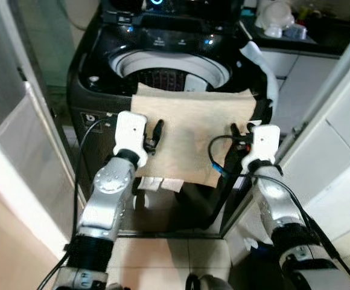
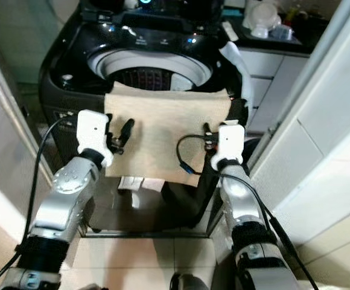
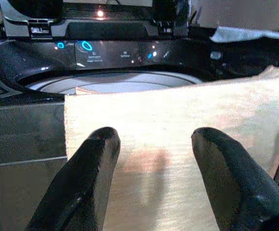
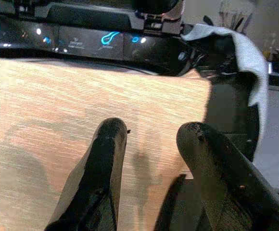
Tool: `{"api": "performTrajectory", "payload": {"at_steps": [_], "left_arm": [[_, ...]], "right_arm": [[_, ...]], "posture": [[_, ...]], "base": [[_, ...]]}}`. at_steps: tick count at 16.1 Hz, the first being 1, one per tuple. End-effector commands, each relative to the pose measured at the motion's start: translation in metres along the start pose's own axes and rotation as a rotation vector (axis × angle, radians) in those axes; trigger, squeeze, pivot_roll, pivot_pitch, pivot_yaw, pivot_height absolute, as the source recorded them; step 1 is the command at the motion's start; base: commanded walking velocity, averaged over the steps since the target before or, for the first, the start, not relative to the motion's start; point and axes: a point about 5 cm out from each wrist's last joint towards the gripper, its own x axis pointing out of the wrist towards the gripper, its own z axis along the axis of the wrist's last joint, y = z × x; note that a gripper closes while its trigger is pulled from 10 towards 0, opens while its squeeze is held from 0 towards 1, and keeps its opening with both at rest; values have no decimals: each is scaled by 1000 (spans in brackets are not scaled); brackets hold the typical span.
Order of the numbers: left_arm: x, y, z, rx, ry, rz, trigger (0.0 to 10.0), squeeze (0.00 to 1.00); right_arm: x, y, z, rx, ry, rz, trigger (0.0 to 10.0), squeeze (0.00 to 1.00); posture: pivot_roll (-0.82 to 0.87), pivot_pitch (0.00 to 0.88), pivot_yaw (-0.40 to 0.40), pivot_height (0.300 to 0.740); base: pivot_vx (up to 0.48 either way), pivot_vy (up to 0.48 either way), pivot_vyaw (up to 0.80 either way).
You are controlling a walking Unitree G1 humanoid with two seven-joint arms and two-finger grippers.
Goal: Clothes washing
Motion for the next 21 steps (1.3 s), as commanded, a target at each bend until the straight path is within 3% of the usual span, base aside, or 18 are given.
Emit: {"api": "performTrajectory", "payload": {"at_steps": [1,6,9,11,15,21], "left_arm": [[0,-1,-4,-2,17,-4,10000,0],[0,1,-11,137,41,-59,10000,0],[0,4,-10,167,51,-79,10000,0],[1,11,-13,67,67,-32,10000,0],[2,5,-19,-29,77,9,10000,0],[5,4,-19,-65,65,12,10000,0]], "right_arm": [[3,-5,8,2,-28,-12,10000,0],[-6,-2,-4,69,-13,-62,10000,0],[-6,1,-5,80,-15,-79,10000,0],[-2,7,-2,76,-22,-66,10000,0],[1,11,2,49,-27,-21,10000,0],[4,9,3,27,-20,-1,10000,0]], "posture": [[-55,0,-54,724],[-53,0,20,724],[-40,0,52,724],[-42,0,41,724],[-48,0,4,724],[-65,0,-10,724]], "base": [[0,0,0],[0,0,0],[0,0,0],[0,0,0],[0,0,0],[-124,0,0]]}}
